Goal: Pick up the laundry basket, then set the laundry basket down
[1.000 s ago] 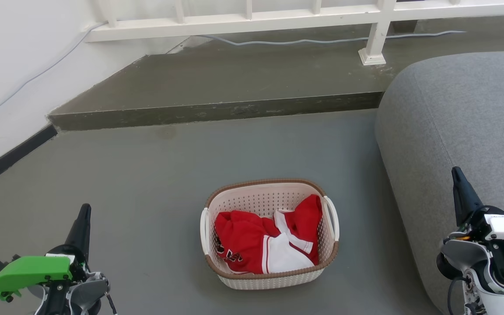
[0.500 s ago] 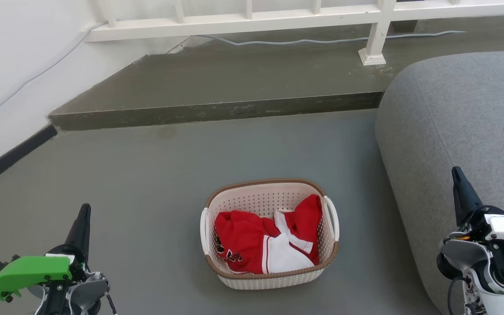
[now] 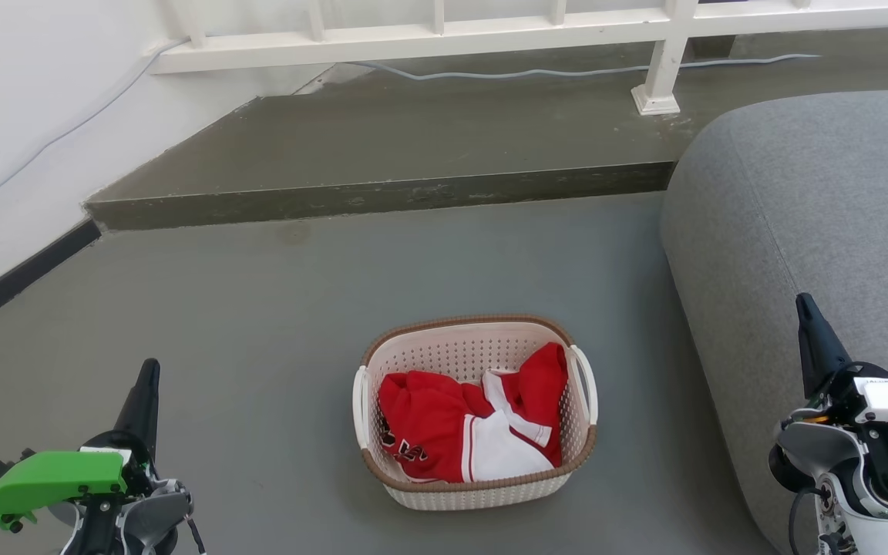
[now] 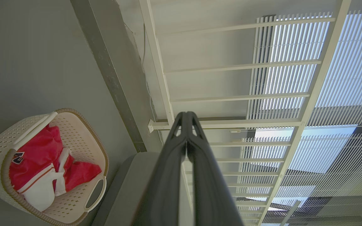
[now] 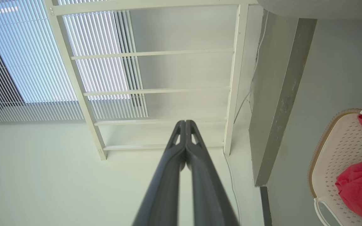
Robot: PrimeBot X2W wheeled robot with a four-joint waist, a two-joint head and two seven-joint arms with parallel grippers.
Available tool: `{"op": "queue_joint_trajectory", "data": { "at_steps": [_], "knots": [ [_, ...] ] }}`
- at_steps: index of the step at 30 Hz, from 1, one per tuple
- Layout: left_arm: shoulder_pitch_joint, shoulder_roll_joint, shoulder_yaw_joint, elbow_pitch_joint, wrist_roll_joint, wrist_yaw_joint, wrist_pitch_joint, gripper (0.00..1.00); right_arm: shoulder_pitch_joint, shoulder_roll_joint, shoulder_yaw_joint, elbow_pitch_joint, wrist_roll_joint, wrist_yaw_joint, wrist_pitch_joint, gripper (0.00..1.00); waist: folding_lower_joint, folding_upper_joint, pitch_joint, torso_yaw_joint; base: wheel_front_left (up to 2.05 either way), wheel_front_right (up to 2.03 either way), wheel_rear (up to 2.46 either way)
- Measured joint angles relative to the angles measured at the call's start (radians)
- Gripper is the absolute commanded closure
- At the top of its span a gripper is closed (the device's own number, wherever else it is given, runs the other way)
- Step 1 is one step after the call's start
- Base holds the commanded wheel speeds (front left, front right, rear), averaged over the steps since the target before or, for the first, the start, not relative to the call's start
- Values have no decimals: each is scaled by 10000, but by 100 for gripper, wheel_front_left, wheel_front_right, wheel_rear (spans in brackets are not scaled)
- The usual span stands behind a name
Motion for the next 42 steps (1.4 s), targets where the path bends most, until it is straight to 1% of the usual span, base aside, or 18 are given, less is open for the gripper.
{"op": "queue_joint_trajectory", "data": {
  "at_steps": [42],
  "knots": [
    [0,0,10,-2,0,0,0,100,3,2,6,-13,31,0,0,100,0,0,1,0,0,0,0]
  ]
}}
